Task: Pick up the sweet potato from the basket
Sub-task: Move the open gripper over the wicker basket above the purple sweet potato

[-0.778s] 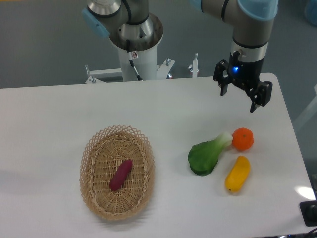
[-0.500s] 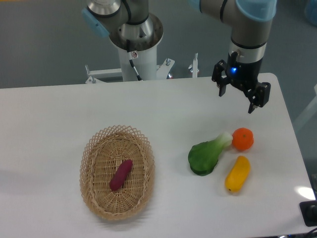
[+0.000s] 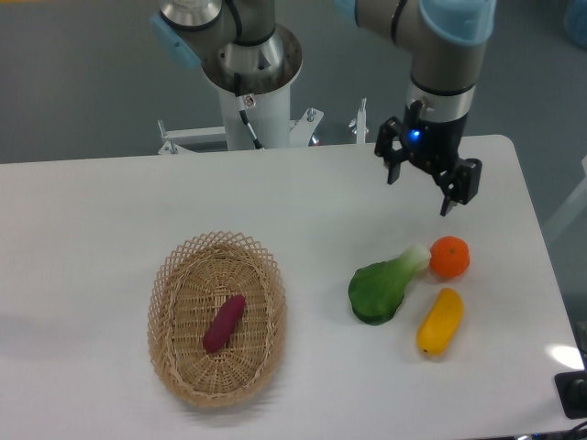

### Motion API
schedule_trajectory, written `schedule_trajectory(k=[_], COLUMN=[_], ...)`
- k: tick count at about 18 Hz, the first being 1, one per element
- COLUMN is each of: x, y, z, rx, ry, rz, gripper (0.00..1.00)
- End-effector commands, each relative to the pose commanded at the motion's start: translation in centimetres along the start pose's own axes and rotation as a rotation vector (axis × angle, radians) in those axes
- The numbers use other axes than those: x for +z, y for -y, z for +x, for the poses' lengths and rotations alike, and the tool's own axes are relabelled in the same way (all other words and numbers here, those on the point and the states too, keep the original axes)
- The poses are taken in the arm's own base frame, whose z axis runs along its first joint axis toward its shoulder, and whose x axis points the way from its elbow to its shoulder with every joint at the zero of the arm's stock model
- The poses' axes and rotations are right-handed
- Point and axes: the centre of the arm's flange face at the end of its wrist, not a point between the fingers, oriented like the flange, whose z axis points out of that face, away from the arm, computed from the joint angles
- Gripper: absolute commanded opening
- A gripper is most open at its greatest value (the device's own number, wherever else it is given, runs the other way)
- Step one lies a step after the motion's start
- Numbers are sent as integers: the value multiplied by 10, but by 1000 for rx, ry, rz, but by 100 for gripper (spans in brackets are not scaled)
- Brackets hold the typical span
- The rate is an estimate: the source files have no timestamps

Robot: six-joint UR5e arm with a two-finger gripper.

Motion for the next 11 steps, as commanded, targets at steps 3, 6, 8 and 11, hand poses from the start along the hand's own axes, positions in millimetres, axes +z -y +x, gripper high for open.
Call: schedule_trajectory(k=[3, 6, 8, 11], x=[8, 19, 26, 56], y=[37, 69, 97, 129], z=[22, 40, 63, 89], rx=[-59, -169, -194, -262], ry=[-14, -35, -53, -110], rz=[12, 19, 30, 20], gripper=[100, 100, 100, 100])
